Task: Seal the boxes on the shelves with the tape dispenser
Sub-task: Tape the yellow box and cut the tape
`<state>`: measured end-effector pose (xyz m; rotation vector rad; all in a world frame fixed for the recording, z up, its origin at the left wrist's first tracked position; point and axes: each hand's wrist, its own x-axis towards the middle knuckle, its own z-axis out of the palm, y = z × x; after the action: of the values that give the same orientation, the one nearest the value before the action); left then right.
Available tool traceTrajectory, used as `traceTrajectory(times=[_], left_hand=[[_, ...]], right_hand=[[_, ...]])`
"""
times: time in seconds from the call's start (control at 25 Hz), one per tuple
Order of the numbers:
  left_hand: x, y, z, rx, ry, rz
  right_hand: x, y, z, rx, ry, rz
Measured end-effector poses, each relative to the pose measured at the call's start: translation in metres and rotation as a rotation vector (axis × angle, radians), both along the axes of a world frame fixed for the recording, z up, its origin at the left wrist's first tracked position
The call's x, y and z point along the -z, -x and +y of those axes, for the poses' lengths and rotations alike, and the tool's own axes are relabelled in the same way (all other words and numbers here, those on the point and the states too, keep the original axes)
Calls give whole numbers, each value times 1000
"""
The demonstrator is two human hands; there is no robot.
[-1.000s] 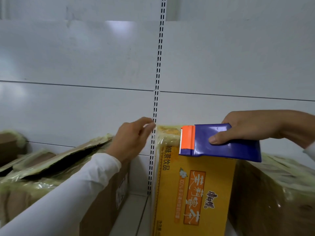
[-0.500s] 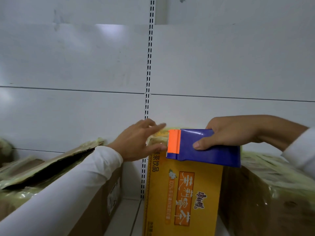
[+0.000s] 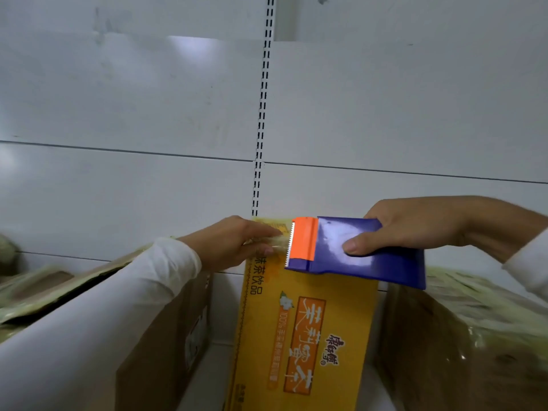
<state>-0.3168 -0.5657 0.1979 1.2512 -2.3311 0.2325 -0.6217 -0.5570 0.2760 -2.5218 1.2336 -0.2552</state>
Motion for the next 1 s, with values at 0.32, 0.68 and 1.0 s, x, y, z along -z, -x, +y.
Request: traceTrajectory(times=[0.32, 0.68, 1.0], left_hand=[[-2, -25, 10, -56, -48, -36], [-5, 63, -32, -185, 115, -337], [-1, 26, -34, -66, 179, -271]], right_hand=[[4, 44, -14, 178, -5, 48], [22, 40, -24, 133, 7, -18], [22, 89, -30, 111, 3, -17]])
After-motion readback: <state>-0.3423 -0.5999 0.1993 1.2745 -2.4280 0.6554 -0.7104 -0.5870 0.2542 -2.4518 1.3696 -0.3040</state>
